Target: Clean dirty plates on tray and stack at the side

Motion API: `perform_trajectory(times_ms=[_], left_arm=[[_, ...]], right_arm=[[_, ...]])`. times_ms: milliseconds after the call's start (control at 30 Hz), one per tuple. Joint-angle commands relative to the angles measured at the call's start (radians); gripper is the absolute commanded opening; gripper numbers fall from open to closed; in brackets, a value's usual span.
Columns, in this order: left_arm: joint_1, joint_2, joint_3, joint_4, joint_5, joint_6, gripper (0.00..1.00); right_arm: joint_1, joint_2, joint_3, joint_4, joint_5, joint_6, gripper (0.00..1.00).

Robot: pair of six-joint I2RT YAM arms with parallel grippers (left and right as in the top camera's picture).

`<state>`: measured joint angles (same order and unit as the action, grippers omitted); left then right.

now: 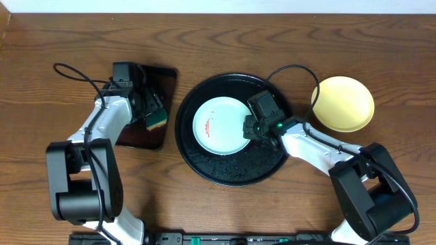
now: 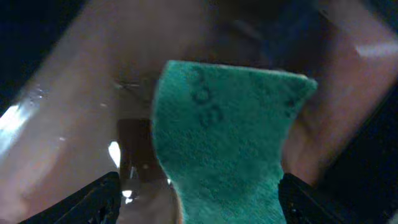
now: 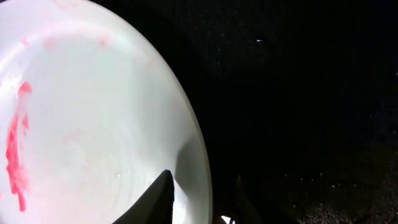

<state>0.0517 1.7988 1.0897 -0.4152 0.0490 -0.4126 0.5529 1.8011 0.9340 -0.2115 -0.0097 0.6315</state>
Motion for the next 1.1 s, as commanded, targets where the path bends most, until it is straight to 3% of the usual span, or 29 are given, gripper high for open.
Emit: perform_trajectory(times_ms=[0, 667, 1067], left_arm=[[-0.027, -0.002, 0.005, -0.003, 0.026, -0.02, 0.8], [-0.052, -0.001, -0.024, 0.005, -0.135, -0.021, 0.76], [-0.052, 0.0, -0.03, 0.021, -0.136, -0.031, 0.72]], right_arm=[[-0.011, 0.018, 0.005, -0.005, 0.035, -0.012, 0.29], [-0.011, 0.018, 0.005, -0.014, 0.035, -0.012, 0.29], [-0.011, 0.018, 0.005, -0.013, 0.036, -0.012, 0.28]])
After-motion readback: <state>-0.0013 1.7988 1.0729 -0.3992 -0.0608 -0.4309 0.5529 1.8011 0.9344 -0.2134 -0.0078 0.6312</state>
